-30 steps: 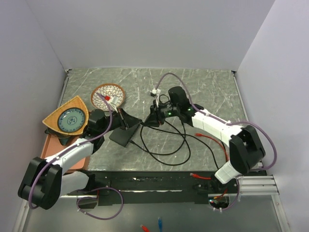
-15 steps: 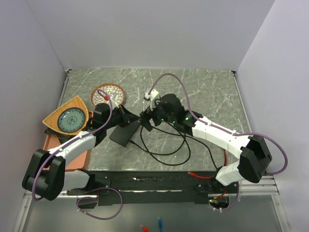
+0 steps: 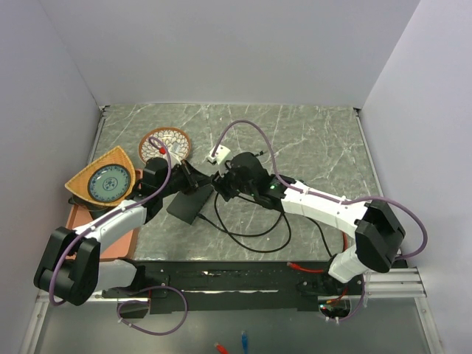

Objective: Insert the plug into the switch port

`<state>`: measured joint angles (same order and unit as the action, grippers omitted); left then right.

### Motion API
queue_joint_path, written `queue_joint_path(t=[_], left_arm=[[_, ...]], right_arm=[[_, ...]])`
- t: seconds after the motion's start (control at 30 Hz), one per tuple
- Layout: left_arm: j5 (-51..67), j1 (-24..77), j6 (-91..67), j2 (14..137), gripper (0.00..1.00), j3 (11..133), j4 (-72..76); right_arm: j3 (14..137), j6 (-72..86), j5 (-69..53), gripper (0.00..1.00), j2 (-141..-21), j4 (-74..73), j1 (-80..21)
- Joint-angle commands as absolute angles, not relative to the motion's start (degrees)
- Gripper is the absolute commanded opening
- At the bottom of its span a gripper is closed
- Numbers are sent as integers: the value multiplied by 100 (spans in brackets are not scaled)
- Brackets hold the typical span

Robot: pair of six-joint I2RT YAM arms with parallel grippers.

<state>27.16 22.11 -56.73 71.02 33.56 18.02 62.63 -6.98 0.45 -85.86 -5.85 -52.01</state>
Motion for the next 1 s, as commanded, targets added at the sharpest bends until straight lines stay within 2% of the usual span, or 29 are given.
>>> queue_joint_path(t=[0.0, 0.2, 0.33, 0.5, 0.6, 0.63, 0.7, 0.73, 0.97], left_arm=[[2839, 2224, -5766, 7128, 1, 3533, 1977], [2848, 2232, -5748, 7119, 1, 3542, 1960], [2883, 2224, -5757, 7119, 1, 3542, 1986], [2892, 2224, -5757, 7128, 1, 3533, 1969], [2962, 2224, -5766, 7128, 1, 3551, 1978], [2971, 2224, -5766, 7111, 1, 3551, 1986], [2971, 2232, -5783, 7102, 1, 3551, 1978], [2962, 2224, -5783, 7075, 1, 3551, 1969], [2997, 2224, -5739, 7066, 1, 3568, 1916]], right_arm=[[6381, -782, 158, 60, -8718, -273, -5265], [6416, -817, 105, 58, -8868, -272, -5282], [6416, -774, 132, 51, -8938, -229, -5282], [6495, -730, 167, 49, -8991, -220, -5300], [6539, -721, 211, 43, -9061, -273, -5326], [6565, -712, 211, 38, -9079, -281, -5335], [6592, -721, 237, 36, -9097, -281, -5344], [6600, -712, 263, 30, -9114, -281, -5344], [6653, -572, 597, 13, -9114, -228, -5370]])
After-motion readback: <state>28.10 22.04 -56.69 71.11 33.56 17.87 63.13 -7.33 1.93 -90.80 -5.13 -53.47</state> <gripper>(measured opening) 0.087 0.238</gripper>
